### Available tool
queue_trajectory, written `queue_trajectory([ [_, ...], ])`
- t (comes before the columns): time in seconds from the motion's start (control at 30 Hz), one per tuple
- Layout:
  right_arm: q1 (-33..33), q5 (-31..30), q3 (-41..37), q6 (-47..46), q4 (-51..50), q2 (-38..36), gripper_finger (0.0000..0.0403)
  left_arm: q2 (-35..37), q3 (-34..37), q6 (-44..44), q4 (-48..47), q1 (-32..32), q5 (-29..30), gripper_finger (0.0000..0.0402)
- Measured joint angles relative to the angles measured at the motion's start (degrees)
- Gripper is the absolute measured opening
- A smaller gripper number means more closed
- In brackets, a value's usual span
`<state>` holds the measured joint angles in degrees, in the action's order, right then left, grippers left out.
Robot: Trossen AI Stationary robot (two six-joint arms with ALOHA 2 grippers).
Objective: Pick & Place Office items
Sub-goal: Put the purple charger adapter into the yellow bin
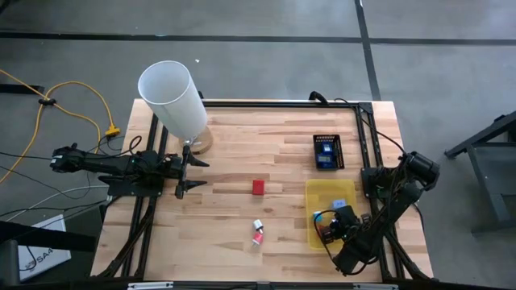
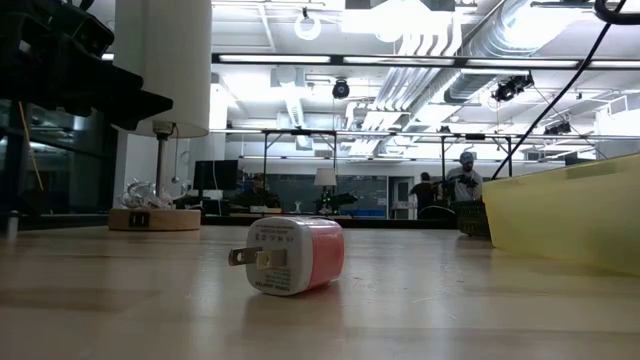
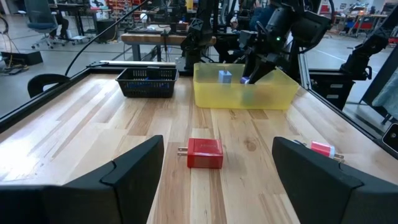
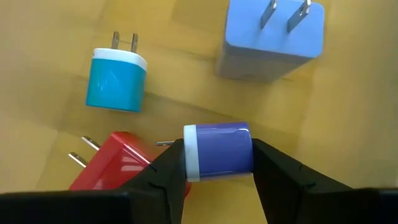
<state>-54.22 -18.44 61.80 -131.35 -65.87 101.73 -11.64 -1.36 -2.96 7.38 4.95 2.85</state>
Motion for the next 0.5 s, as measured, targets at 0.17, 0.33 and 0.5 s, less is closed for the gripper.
queue_trajectory([
  [0.17,0.0,0.1,0.0,0.0,0.2,0.0,0.016,0.0,0.0,0.0,0.0,0.0,0.0,0.0293],
  [0.33,0.0,0.5,0.0,0.0,0.2,0.0,0.0173,0.0,0.0,0.0,0.0,0.0,0.0,0.0293],
  [0.5,0.0,0.5,0.0,0.0,0.3,0.0,0.0172,0.0,0.0,0.0,0.0,0.0,0.0,0.0293],
])
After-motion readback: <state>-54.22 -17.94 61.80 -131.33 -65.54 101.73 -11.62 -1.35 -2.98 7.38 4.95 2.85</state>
